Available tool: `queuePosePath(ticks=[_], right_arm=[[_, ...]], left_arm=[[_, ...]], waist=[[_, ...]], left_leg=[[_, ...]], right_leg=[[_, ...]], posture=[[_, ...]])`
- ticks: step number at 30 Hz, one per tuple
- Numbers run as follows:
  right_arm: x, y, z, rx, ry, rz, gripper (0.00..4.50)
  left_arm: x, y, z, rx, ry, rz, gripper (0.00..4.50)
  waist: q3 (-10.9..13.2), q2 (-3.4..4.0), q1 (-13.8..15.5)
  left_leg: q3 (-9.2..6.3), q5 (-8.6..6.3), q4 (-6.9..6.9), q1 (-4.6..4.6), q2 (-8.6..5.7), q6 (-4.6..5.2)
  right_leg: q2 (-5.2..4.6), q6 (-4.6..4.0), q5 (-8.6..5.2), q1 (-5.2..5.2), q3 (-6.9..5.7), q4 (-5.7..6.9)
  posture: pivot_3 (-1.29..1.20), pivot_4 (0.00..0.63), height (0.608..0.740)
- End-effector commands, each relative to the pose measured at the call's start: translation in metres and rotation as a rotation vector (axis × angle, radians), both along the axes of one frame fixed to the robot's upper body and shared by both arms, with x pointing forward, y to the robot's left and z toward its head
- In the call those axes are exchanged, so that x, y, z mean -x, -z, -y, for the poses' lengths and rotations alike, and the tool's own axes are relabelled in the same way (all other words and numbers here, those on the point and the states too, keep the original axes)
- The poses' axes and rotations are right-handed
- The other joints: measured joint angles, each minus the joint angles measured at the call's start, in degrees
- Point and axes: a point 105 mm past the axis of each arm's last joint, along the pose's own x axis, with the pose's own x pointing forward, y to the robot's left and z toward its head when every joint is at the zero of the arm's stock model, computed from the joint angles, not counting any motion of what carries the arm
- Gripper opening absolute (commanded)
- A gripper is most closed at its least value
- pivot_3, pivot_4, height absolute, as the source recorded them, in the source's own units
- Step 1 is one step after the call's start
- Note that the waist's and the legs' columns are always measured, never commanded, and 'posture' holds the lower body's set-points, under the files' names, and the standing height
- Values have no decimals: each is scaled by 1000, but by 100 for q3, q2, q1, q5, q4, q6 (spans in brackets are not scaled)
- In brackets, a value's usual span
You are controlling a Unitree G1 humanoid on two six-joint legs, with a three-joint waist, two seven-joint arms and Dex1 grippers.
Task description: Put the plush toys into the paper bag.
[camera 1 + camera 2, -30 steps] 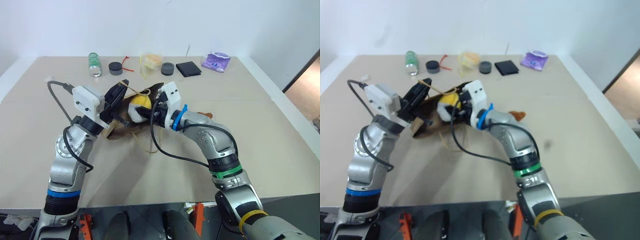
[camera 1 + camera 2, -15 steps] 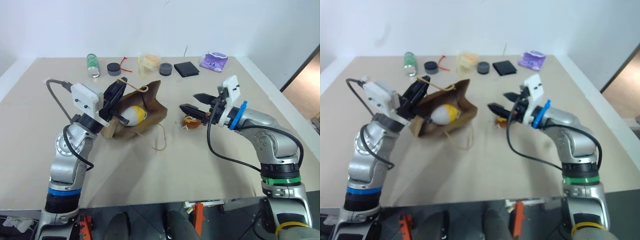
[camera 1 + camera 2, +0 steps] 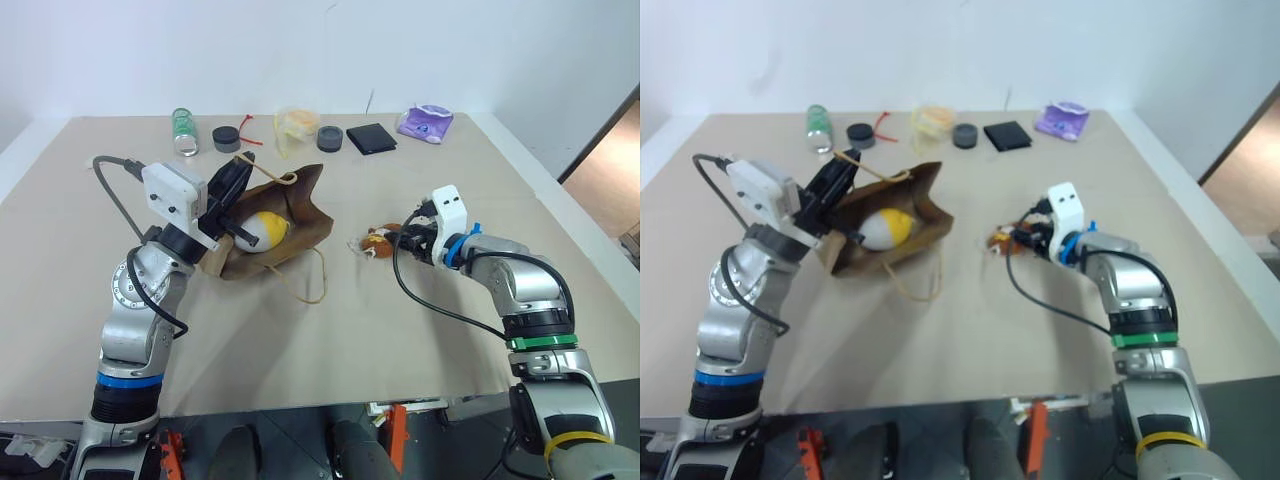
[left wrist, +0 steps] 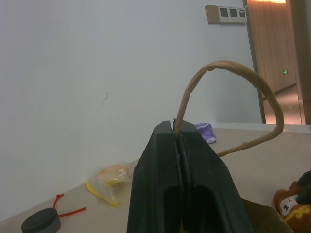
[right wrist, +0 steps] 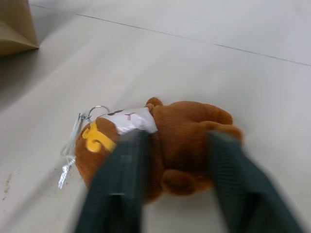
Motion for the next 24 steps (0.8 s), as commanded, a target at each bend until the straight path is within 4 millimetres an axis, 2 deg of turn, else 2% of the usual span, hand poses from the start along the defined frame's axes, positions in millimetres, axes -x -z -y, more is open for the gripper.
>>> queuePosePath(ticks=[1,2,4,7,9,13,15,18,21,22,24], right_arm=[[3,10,-3,12,-14,-45,397],[3,11,-3,12,-16,-45,86],[4,1,-4,-16,-33,-4,86],[11,-46,-20,-165,-154,183,86],[30,-80,-38,-275,-297,279,86],[66,-115,-67,-384,-508,348,86],[70,-119,-71,-391,-521,344,86],[49,-115,-56,-339,-377,349,86],[43,-98,-45,-297,-336,306,1043],[42,-97,-44,-295,-330,307,1634],[47,-97,-48,-302,-359,303,2524]], left_arm=[[5,-14,-1,15,-2,52,0],[5,-14,-1,15,-2,52,0],[5,-14,-2,17,-5,50,0],[4,-14,-2,21,-8,49,0],[4,-14,-3,22,-8,47,0],[3,-14,-3,25,-9,44,0],[2,-14,-3,25,-9,44,0],[3,-13,-2,25,-8,46,0],[3,-12,-2,26,-9,45,0],[3,-12,-2,26,-9,44,0],[3,-12,-3,26,-10,43,0]], waist=[[0,0,-1],[0,0,-1],[0,0,0],[1,1,-7],[4,6,-8],[6,10,5],[6,10,7],[5,8,14],[5,9,26],[5,8,26],[6,9,23]], left_leg=[[1,0,2,0,0,0],[1,0,3,1,0,0],[1,0,2,1,0,0],[2,0,-2,-1,0,0],[2,0,-10,-5,0,0],[-1,-1,-22,-15,1,1],[-1,-5,-22,-15,1,0],[0,-5,-15,-14,0,-1],[2,-4,-8,-14,-2,0],[2,-3,-8,-16,-3,2],[5,-3,-8,-15,-3,2]], right_leg=[[0,0,0,0,1,0],[1,0,1,0,3,0],[2,-1,1,0,3,0],[5,-1,2,-5,7,0],[10,-1,1,-12,12,0],[13,4,-6,-20,12,0],[12,0,-12,-18,12,0],[10,0,-11,-15,13,0],[9,-3,-7,-14,15,-1],[9,-3,-7,-13,17,-1],[9,-2,-7,-14,21,-1]], posture=[[0,150,740],[0,150,740],[0,150,740],[0,150,740],[0,150,740],[0,150,740],[0,150,740],[0,150,740],[0,150,740],[0,150,740],[0,150,740]])
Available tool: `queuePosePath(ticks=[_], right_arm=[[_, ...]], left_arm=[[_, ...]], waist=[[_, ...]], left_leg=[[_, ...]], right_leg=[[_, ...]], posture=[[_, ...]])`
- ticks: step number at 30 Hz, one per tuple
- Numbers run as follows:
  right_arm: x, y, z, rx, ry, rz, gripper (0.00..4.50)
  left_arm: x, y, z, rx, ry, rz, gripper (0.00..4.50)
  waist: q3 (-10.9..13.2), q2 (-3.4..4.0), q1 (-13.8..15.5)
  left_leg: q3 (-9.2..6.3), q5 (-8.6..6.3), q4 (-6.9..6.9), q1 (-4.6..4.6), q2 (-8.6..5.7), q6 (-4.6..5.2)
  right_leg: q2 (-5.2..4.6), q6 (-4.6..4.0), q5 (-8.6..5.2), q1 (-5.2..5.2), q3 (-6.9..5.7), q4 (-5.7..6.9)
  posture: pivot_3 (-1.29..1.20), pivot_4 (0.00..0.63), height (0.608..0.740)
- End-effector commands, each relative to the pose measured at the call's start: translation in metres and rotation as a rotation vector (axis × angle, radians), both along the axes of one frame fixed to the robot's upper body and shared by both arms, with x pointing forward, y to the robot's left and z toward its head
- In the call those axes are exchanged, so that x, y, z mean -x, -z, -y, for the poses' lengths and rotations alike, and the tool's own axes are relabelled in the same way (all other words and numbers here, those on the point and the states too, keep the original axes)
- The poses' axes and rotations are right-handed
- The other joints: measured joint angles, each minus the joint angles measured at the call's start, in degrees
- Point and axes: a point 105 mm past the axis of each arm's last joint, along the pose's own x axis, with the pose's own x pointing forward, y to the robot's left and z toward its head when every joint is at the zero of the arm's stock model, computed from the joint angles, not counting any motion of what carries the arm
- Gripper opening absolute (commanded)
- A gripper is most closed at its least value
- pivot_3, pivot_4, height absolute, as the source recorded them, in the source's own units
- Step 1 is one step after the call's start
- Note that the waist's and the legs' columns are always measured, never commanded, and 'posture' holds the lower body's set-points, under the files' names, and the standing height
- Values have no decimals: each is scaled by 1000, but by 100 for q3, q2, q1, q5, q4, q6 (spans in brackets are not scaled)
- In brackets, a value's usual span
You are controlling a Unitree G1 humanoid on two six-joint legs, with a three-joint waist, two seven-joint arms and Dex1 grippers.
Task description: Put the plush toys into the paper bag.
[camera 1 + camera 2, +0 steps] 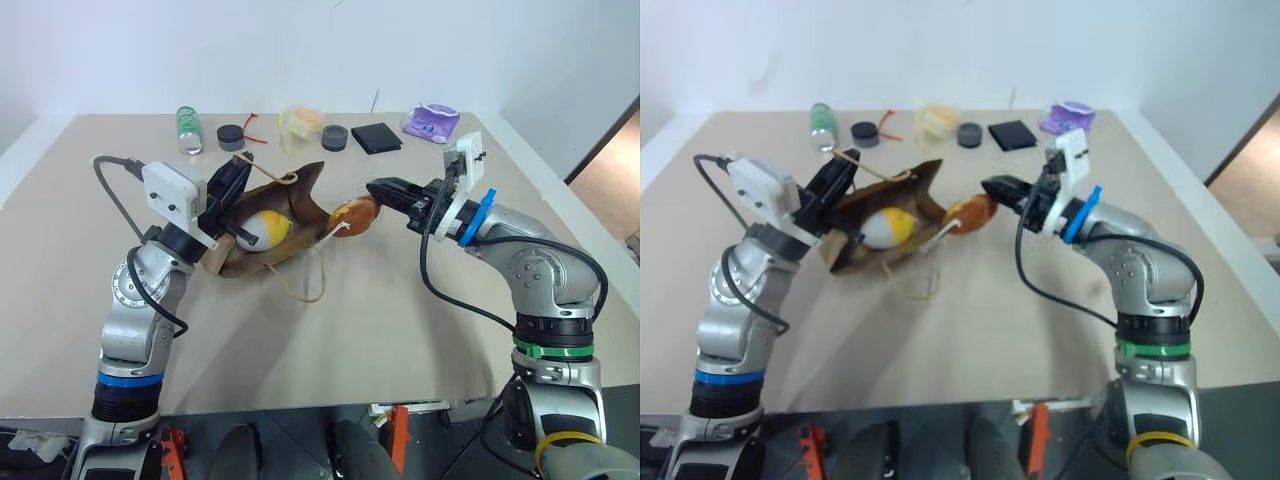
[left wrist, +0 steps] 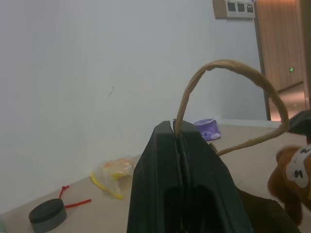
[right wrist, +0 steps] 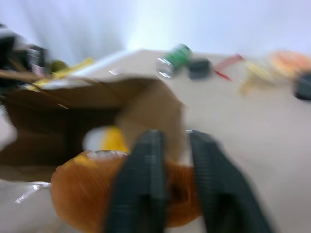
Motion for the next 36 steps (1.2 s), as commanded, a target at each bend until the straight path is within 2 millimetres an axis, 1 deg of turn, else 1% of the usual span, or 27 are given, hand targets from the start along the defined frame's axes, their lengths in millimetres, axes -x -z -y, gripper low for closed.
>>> queuePosePath(ticks=[1,3,4,5,8,9,10,11,12,13,14,15,19,20,21,22,23,24,26,27,28,29,30,32,33,34,36], right_arm=[[10,-12,-6,5,-47,60,2922],[14,-15,-10,-5,-78,68,3829],[13,-15,-10,-3,-70,70,4314],[11,-15,-9,-2,-59,67,4469],[6,-2,-1,54,-20,29,4469],[11,7,1,107,-41,14,4469],[19,21,1,201,-82,-2,4469],[26,32,1,266,-117,-15,4469],[31,42,0,307,-146,-43,4469],[40,57,-3,356,-194,-84,4469],[45,66,-5,382,-225,-112,4469],[47,75,-5,409,-230,-137,4469],[29,110,11,529,-107,-213,4469],[27,114,13,538,-90,-222,4237],[25,114,13,529,-86,-216,3849],[24,110,12,506,-84,-210,3477],[23,107,12,490,-84,-202,3232],[22,102,13,481,-78,-189,2677],[20,96,17,476,-63,-172,2171],[19,88,16,446,-62,-144,1582],[18,79,14,405,-70,-113,1193],[21,61,8,324,-103,-65,852],[26,40,1,230,-145,-13,352],[38,-2,-15,77,-237,93,75],[43,-15,-23,44,-271,122,68],[47,-24,-31,29,-295,145,66],[49,-29,-45,38,-318,164,65]], left_arm=[[5,-12,-1,17,-2,51,0],[5,-12,-1,17,-2,50,0],[4,-12,-1,16,-1,49,0],[4,-12,-1,16,-1,48,0],[4,-12,-1,15,2,47,0],[4,-12,-1,15,3,48,0],[4,-12,-1,15,2,48,0],[4,-12,-1,15,2,48,0],[4,-12,-1,15,1,48,0],[4,-12,-1,15,2,47,0],[4,-12,-1,15,2,46,0],[4,-12,-1,15,3,46,0],[3,-12,1,14,9,47,0],[2,-13,1,14,10,47,0],[2,-13,1,14,10,47,0],[2,-13,1,13,10,46,0],[2,-13,1,12,9,46,0],[2,-13,0,12,8,46,0],[2,-13,0,13,6,47,0],[2,-13,0,14,5,47,0],[2,-13,0,15,5,47,0],[2,-13,0,14,5,48,0],[2,-13,0,15,4,48,0],[2,-14,-1,14,5,49,0],[2,-14,-1,14,5,48,0],[2,-14,-1,14,5,48,0],[1,-14,-1,14,6,48,0]], waist=[[0,0,-6],[0,1,-19],[0,1,-19],[0,1,-16],[0,1,-10],[0,0,-8],[0,0,-5],[-1,-1,29],[-1,-1,29],[-1,-1,20],[-1,-1,14],[-1,-1,-5],[-2,-4,-38],[-3,-4,-37],[-3,-5,-29],[-3,-6,-18],[-5,-7,-9],[-4,-7,-8],[-4,-7,-7],[-4,-7,-7],[-4,-7,-5],[-4,-7,-6],[-3,-7,-8],[-1,-6,-16],[-1,-6,-16],[-1,-5,-19],[0,-3,-26]], left_leg=[[0,0,-2,0,0,0],[0,0,-8,0,1,0],[0,0,-10,0,1,0],[-1,0,-12,0,2,0],[-3,0,-11,0,2,0],[-1,0,-9,0,1,0],[0,0,-8,0,1,0],[1,0,-8,0,0,0],[-4,0,-8,-2,-3,0],[-4,-1,-8,-2,-3,-1],[1,-1,-8,-3,-4,-2],[3,-2,-8,-3,-4,-3],[5,-3,-8,6,-3,-4],[2,-3,-8,12,-3,-4],[1,-3,-6,13,-3,-4],[-1,-2,-4,13,-3,-3],[0,-1,-2,14,-4,-2],[-1,-1,2,13,-5,-2],[1,-2,3,12,-6,-2],[1,-2,3,12,-6,-3],[0,-2,2,12,-6,-3],[0,-2,1,11,-6,-3],[0,-2,0,9,-6,-3],[0,-2,-3,7,-5,-2],[0,-2,-4,7,-5,-2],[0,-2,-4,6,-5,-2],[0,-2,-5,7,-5,-2]], right_leg=[[1,0,0,-1,1,0],[3,-1,-2,-4,1,0],[5,-2,-3,-6,1,0],[8,-4,-3,-5,1,0],[7,-4,-4,-4,0,0],[6,-2,-4,-3,2,0],[4,-2,-4,-3,2,0],[3,-2,-4,-2,3,-1],[2,4,-15,4,1,-2],[1,5,-18,4,2,-2],[0,5,-18,3,8,-3],[1,6,-18,3,11,-3],[4,7,-15,0,15,-1],[7,7,-15,5,12,-1],[7,6,-14,7,12,-1],[7,5,-14,9,11,-1],[7,5,-14,12,11,-1],[6,6,-14,15,12,-1],[5,7,-14,15,16,-2],[5,7,-14,15,15,-2],[5,7,-14,15,15,-2],[6,7,-14,13,15,-1],[6,7,-13,10,15,-1],[9,8,-13,8,16,-1],[9,8,-13,7,16,-1],[9,8,-13,7,16,-1],[10,8,-13,6,17,-1]], posture=[[0,150,740],[0,150,740],[0,150,740],[0,150,740],[0,150,740],[0,150,740],[0,150,740],[0,150,740],[0,150,740],[0,150,740],[0,150,740],[0,150,740],[0,150,740],[0,150,740],[0,150,740],[0,150,740],[0,150,740],[0,150,740],[0,150,740],[0,150,740],[0,150,740],[0,150,740],[0,150,740],[0,150,740],[0,150,740],[0,150,740],[0,150,740]])
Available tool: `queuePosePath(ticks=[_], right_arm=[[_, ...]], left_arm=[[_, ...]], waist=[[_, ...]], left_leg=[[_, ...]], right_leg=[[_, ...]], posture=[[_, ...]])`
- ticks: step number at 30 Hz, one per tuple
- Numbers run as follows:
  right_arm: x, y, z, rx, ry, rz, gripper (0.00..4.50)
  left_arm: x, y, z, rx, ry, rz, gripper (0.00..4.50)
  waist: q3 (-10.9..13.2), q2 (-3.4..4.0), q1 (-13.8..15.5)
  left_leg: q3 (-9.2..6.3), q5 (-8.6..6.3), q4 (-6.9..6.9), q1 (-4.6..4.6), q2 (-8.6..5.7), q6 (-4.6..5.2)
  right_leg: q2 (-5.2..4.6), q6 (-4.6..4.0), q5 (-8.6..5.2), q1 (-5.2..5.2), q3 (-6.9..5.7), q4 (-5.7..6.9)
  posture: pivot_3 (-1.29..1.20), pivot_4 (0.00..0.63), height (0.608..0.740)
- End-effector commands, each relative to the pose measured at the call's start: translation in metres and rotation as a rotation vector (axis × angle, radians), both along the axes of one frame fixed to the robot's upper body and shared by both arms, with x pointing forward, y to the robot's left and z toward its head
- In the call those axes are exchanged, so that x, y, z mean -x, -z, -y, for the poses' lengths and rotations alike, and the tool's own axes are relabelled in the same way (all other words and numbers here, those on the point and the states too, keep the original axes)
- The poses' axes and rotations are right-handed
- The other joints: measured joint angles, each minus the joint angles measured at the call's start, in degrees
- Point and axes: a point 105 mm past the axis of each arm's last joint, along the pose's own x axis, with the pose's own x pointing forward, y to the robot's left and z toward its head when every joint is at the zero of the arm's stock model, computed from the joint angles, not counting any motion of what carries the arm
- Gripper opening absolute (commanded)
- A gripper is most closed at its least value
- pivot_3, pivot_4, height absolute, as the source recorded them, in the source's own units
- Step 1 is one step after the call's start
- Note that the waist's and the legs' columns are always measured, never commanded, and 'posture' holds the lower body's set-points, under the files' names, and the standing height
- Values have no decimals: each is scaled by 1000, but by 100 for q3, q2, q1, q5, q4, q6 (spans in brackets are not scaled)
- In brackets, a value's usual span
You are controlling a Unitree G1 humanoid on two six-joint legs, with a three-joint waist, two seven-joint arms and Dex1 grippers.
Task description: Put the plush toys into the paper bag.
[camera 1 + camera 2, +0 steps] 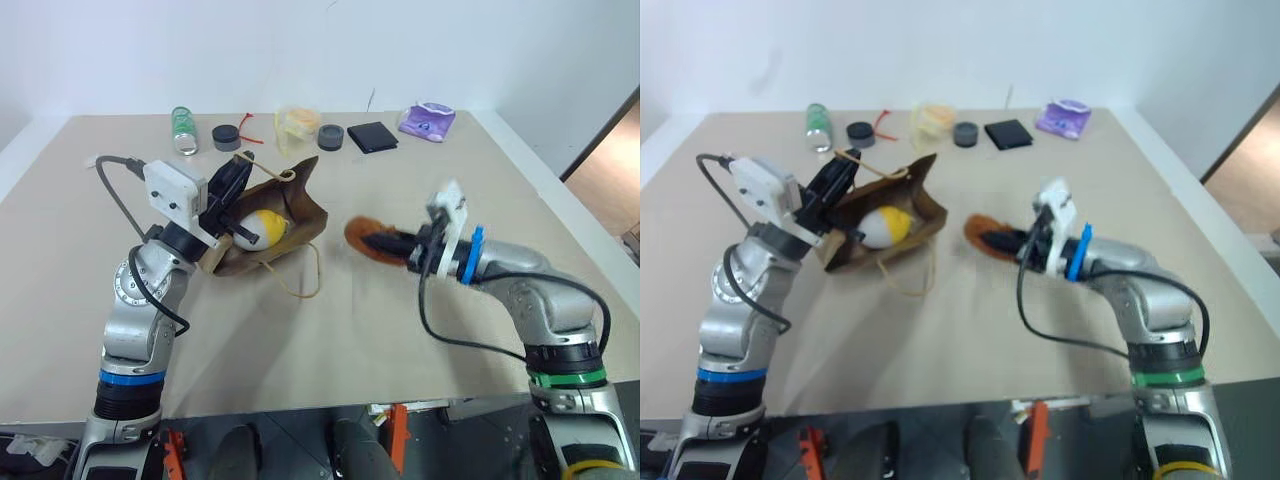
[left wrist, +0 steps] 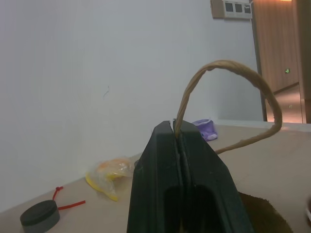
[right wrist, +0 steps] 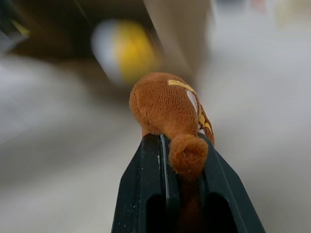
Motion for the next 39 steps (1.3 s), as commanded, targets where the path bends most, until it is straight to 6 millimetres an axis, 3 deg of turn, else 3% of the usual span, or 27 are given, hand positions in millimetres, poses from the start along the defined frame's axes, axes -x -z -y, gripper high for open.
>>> queuePosePath(ticks=[1,7,10,16,17,18,19,23,25,31,34,39], right_arm=[[25,-82,-45,-155,-184,220,65],[-4,-52,-119,-29,-155,139,65],[-22,-41,-134,19,-94,116,65],[-33,-47,-166,-8,-90,137,65],[-37,-49,-166,-12,-69,142,65],[-39,-50,-166,-22,-53,142,1102],[-39,-52,-166,-36,-56,148,1304],[-22,-72,-150,-113,-126,216,3194],[-17,-75,-142,-119,-143,226,4347],[13,-73,-102,-111,-238,312,4434],[36,-53,-87,27,-327,438,4434],[25,-13,-68,311,-281,671,4434]], left_arm=[[3,-14,-2,7,1,54,0],[2,-15,3,13,10,58,0],[3,-16,3,15,11,62,0],[3,-16,2,19,5,64,0],[3,-16,2,20,4,64,0],[3,-16,2,21,2,65,0],[3,-17,2,23,0,64,0],[2,-17,-1,31,-8,62,0],[2,-17,-2,33,-11,61,0],[-2,-17,-3,51,-9,48,0],[-4,-18,-4,65,-7,38,0],[-9,-19,-11,84,-20,27,0]], waist=[[0,1,-8],[-2,-3,-18],[-2,-3,-12],[-2,-3,12],[-2,-3,12],[-2,-3,12],[-2,-4,17],[-2,-3,32],[-2,-3,31],[-2,-4,27],[-2,-3,26],[-2,-4,-18]], left_leg=[[0,0,-1,-1,0,0],[0,0,2,0,1,0],[-2,1,0,-7,2,2],[-2,1,0,-21,2,1],[-2,1,-2,-21,2,2],[-4,1,-3,-20,5,1],[-5,1,-3,-20,5,2],[-5,1,-2,-25,4,1],[-8,1,-2,-28,3,1],[-11,0,-3,-27,3,0],[-10,0,-3,-27,3,1],[-2,0,-2,-8,2,0]], right_leg=[[1,0,0,-1,0,0],[0,-3,3,0,-1,1],[2,-8,9,-8,-2,2],[1,-5,7,-14,-4,1],[2,-5,7,-16,-4,1],[4,-7,6,-15,-6,1],[4,-7,6,-15,-7,1],[2,-5,5,-15,-7,0],[0,0,1,-14,-8,-1],[1,-3,-1,-14,-11,-1],[1,-2,-1,-14,-9,-1],[2,-3,1,-10,-5,-1]], posture=[[0,150,740],[0,150,740],[0,150,740],[0,150,740],[0,150,740],[0,150,740],[0,150,740],[0,150,740],[0,150,740],[0,150,740],[0,150,740],[0,150,740]])
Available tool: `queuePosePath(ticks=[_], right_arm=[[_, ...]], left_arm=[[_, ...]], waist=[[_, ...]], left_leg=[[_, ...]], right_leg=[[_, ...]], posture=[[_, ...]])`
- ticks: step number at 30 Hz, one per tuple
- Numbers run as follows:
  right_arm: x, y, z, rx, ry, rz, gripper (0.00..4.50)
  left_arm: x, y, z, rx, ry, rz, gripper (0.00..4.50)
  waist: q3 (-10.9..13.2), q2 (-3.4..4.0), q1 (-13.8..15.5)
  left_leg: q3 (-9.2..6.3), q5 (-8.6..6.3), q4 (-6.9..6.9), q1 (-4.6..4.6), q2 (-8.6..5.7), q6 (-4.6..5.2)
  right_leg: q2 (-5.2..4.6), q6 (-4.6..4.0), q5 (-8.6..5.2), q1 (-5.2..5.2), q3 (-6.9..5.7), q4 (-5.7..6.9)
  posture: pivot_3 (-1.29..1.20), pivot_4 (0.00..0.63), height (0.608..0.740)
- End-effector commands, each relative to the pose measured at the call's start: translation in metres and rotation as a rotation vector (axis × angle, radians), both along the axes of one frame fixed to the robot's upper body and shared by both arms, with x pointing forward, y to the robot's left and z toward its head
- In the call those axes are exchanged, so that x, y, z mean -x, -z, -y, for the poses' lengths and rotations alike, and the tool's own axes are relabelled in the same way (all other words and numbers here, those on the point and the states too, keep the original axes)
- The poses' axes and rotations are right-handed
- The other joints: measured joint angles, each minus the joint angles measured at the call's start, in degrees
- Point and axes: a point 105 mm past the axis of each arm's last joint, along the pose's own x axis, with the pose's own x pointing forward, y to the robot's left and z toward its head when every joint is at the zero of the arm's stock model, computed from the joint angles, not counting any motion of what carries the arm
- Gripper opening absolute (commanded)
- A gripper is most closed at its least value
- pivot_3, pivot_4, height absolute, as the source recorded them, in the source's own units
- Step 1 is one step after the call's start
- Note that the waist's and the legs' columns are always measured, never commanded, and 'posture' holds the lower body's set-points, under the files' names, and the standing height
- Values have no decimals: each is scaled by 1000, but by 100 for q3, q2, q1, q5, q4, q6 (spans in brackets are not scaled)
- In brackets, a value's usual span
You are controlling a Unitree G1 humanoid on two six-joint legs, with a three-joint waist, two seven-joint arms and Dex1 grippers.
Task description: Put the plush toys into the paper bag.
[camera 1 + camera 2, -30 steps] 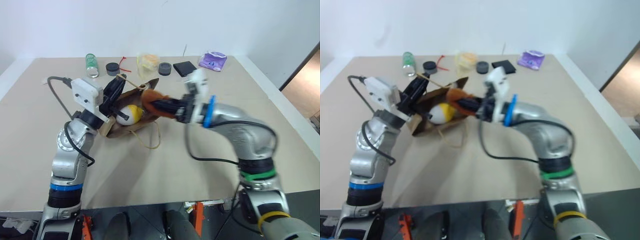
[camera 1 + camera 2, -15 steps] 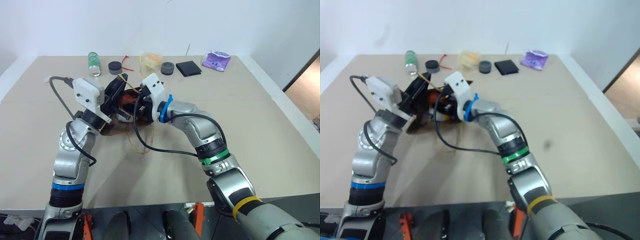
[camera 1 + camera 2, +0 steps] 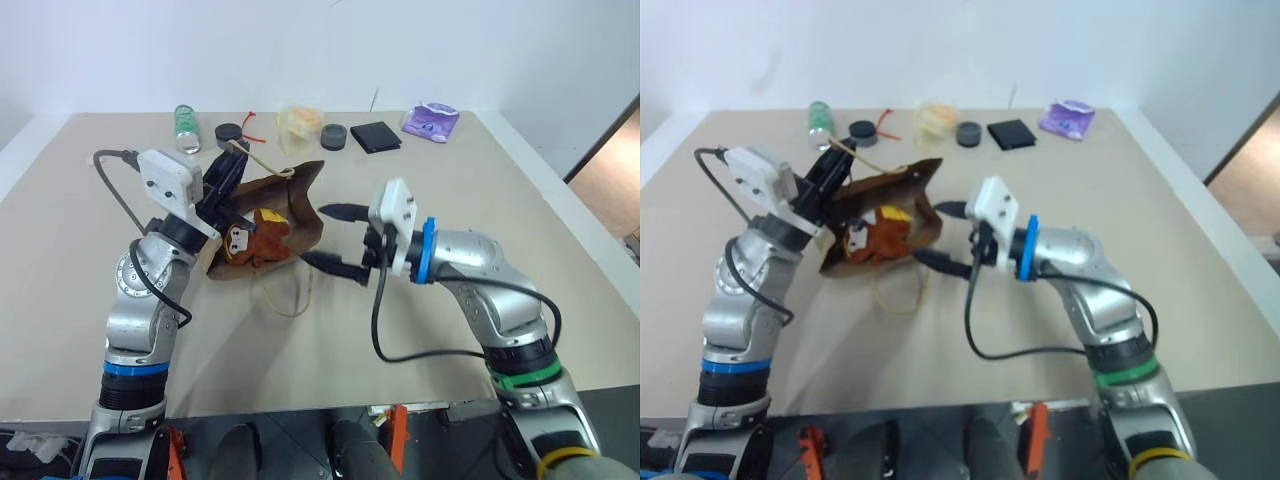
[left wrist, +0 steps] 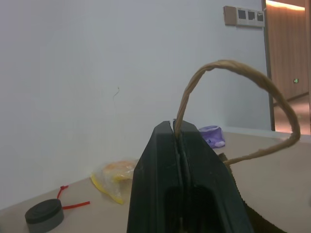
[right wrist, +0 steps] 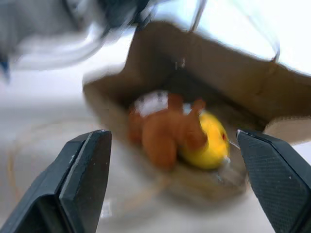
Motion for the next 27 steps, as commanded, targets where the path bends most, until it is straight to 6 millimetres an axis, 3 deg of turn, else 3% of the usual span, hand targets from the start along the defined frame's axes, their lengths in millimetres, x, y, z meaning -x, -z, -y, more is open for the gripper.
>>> queuePosePath(ticks=[1,4,7,12,17,20,23,27], right_arm=[[-4,12,5,164,10,302,4434],[-8,29,8,296,-5,595,4434],[-5,33,0,283,-39,747,4434],[5,29,-20,206,-102,903,4434],[7,9,-38,91,-88,971,4434],[7,0,-38,58,-80,981,3542],[6,-7,-34,41,-62,987,2081],[5,-33,-28,-42,-4,1020,93]], left_arm=[[3,-14,-5,25,-4,43,0],[2,-13,-7,31,-10,38,0],[3,-13,-7,33,-10,36,0],[3,-13,-7,33,-10,29,0],[1,-14,-8,36,-10,20,0],[0,-13,-9,42,-13,12,0],[-2,-13,-12,49,-19,3,0],[-3,-14,-12,53,-21,1,0]], waist=[[0,0,-11],[0,-1,-9],[1,-2,-8],[1,-2,-7],[1,-3,-3],[1,-3,21],[1,-3,27],[1,-3,29]], left_leg=[[0,1,0,5,0,0],[0,4,3,12,-1,-4],[2,5,5,11,-4,-6],[1,5,-3,11,-3,-6],[-1,6,0,13,-4,-8],[-1,8,3,13,-4,-9],[-1,8,4,14,-4,-9],[-1,8,3,14,-4,-9]], right_leg=[[1,-3,4,1,0,1],[1,-5,9,4,0,0],[-1,-4,9,5,5,0],[1,-5,8,4,8,0],[1,-3,9,10,9,0],[-1,-2,10,13,9,0],[-1,-2,10,15,9,0],[-1,-2,10,15,9,0]], posture=[[0,150,740],[0,150,740],[0,150,740],[0,150,740],[0,150,740],[0,150,740],[0,150,740],[0,150,740]])
